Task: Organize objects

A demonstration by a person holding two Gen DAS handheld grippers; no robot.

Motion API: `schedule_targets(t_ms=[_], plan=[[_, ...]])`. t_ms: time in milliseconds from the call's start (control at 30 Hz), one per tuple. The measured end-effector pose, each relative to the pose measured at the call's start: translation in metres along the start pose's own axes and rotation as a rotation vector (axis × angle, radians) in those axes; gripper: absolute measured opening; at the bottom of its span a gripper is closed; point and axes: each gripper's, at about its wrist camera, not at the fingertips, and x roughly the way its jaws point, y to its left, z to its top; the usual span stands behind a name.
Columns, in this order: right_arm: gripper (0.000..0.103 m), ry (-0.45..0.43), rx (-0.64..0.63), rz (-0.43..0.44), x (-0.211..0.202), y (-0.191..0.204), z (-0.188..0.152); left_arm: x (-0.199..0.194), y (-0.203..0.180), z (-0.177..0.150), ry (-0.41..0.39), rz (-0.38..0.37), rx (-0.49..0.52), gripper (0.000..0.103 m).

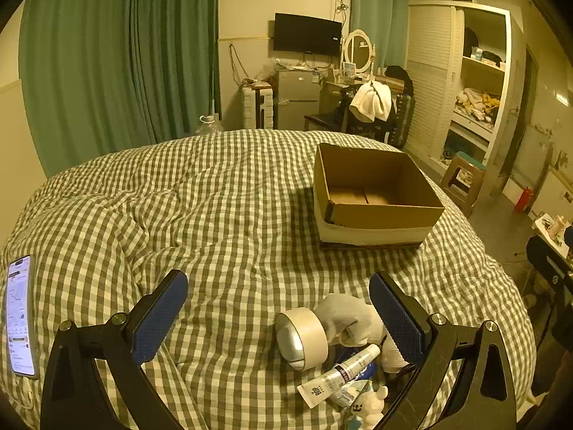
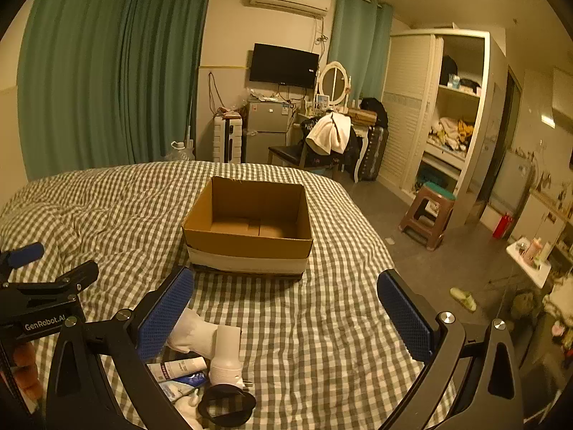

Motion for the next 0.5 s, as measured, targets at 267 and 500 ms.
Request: schedule_targets(t_ms=[267, 500], plan=[[0.103, 0.033, 0.017, 0.026, 0.0107, -0.0005, -0.0022, 0.0002, 0.0010, -0.0013, -0.006, -0.018, 0.004, 0.103], [0.103, 0.028, 0.002, -0.001, 0.0064, 0.0035, -0.0043, -0.0052, 0.0006, 0.0006, -0.033, -0.054, 0.009, 0.103]])
